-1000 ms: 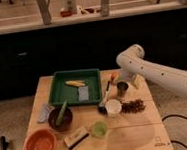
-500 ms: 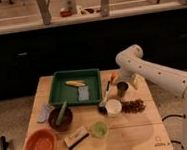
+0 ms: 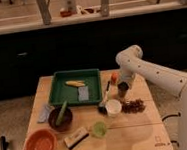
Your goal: Stack cups on top of each other
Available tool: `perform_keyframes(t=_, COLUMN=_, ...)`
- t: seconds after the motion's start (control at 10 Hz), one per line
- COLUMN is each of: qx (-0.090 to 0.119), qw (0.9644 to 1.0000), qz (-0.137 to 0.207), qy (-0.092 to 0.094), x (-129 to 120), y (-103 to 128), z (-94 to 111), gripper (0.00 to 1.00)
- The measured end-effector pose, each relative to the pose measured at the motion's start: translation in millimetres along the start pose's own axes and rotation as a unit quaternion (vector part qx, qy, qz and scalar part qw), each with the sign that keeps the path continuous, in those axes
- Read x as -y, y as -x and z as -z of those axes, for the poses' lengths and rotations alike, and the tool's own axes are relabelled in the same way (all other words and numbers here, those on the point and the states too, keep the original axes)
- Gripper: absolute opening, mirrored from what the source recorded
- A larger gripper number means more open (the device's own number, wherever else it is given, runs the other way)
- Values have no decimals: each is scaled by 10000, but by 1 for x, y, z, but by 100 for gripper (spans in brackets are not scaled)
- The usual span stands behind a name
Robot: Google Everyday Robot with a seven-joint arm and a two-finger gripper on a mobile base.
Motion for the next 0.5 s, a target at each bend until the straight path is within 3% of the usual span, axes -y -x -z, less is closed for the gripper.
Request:
perform_keyframes(t=0.2, qx=37, qw=10000, qz=9, qy=16, x=0, y=0, z=-3, gripper=12)
perform_keyframes(t=0.4, qx=57, qw=10000, qz=37, qy=49, x=0, y=2, z=-4, gripper=1)
perform_keyframes(t=0.5, qx=52, qw=9999, qz=66, qy=68, x=1, y=2, z=-4, gripper=0)
